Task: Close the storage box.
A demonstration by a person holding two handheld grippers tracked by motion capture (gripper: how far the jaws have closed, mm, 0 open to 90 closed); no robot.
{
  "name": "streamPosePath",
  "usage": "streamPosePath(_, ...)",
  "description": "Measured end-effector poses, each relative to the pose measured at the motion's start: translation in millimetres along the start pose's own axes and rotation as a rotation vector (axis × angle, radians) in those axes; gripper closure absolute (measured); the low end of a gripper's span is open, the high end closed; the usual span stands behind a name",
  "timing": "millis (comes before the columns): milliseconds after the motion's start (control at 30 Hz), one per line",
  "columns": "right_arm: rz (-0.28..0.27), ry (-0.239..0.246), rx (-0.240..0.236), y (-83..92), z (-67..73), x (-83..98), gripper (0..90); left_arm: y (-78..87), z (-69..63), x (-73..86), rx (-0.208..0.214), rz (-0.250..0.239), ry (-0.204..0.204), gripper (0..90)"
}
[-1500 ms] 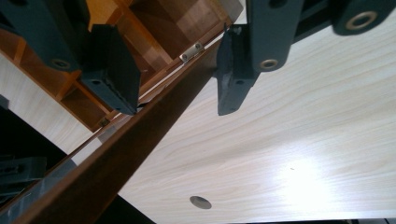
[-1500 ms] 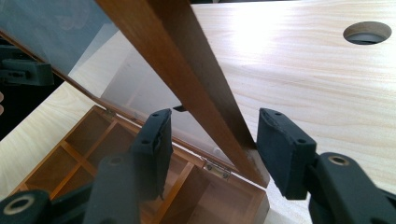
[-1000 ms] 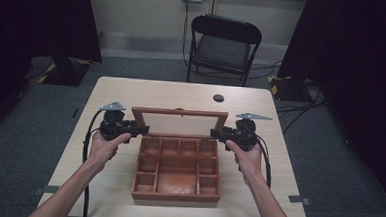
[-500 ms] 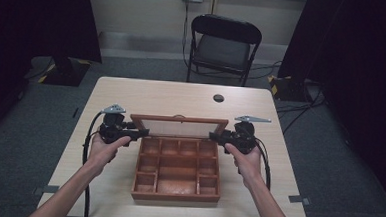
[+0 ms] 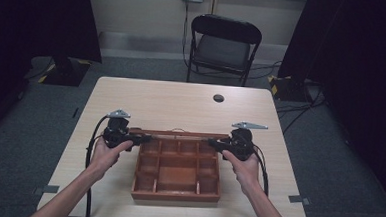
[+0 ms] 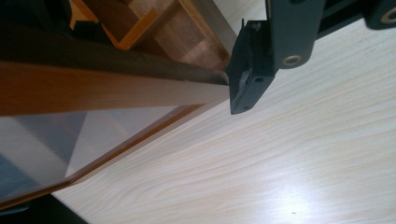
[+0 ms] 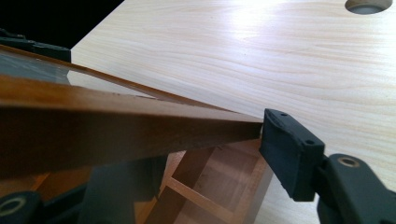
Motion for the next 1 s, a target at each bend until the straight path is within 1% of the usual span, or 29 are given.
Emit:
streamPosePath(67,-0.007,-0.009,-0.001,-0.3,-0.7,-0.3,43.7,-1.3,2.3,-0.9,0.016,-0.007,0.022,38.3)
streamPosePath(167,-0.012,-0.023,-0.002,-1.6,-2.9,-1.7,44.6,-1.2,5.6,-0.9,0.035,-0.016,0.041,39.1)
streamPosePath(267,-0.013,-0.022,-0.001,-1.0,-2.0,-0.7,43.8,4.5,1.9,1.1,0.055,-0.035,0.049,38.3)
streamPosePath(300,-0.009,-0.015,-0.001,-0.6,-1.4,0.0,43.6,7.0,-0.9,2.1,0.05,-0.036,0.041,36.8)
streamPosePath(333,-0.004,-0.009,-0.002,-0.1,-1.0,1.0,43.6,9.6,-4.1,2.7,0.043,-0.04,0.022,36.2)
streamPosePath(400,0.007,-0.015,-0.008,0.4,-0.7,3.2,43.3,15.2,-10.2,2.3,0.051,-0.059,0.004,32.6)
streamPosePath(433,0.012,-0.013,-0.013,0.5,-0.3,4.2,43.3,17.0,-11.4,2.4,0.053,-0.059,-0.002,31.4)
streamPosePath(533,0.022,-0.008,-0.01,0.6,0.4,5.9,42.2,17.5,-12.3,4.9,0.055,-0.057,0.001,29.1)
streamPosePath(600,0.033,-0.006,-0.022,0.9,0.6,6.8,40.7,16.6,-11.3,6.9,0.063,-0.055,0.003,26.6)
streamPosePath(667,0.037,0.0,-0.017,2.1,-0.2,8.3,37.7,16.2,-9.7,7.1,0.058,-0.052,0.003,23.9)
streamPosePath(700,0.037,0.0,-0.007,3.0,-1.4,9.1,37.6,16.2,-9.2,6.6,0.054,-0.056,0.01,22.5)
streamPosePath(867,0.032,-0.008,0.006,11.1,-8.3,10.8,37.6,15.3,-7.3,5.8,0.063,-0.057,0.02,20.8)
streamPosePath(900,0.023,-0.004,0.012,13.9,-10.3,10.9,38.0,15.8,-7.7,5.9,0.06,-0.055,0.023,20.5)
streamPosePath(933,0.018,-0.008,0.015,16.7,-12.4,11.5,38.8,16.9,-8.0,6.1,0.053,-0.05,0.016,20.5)
streamPosePath(967,0.022,-0.014,0.013,19.1,-14.9,12.9,39.3,17.8,-9.1,6.0,0.049,-0.054,0.018,20.8)
streamPosePath(1000,0.022,-0.016,0.024,21.4,-18.4,14.5,39.8,18.8,-9.8,6.1,0.042,-0.053,0.012,21.0)
Point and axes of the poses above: each handheld gripper's, and its own axes: y roughly backward along the jaws, x roughly out of its underside, z roughly to its left, the point moved 5 cm from there along -y, roughly forward along the jaws, and after that the axes turned 2 degrees about y, right-handed, at the moved point
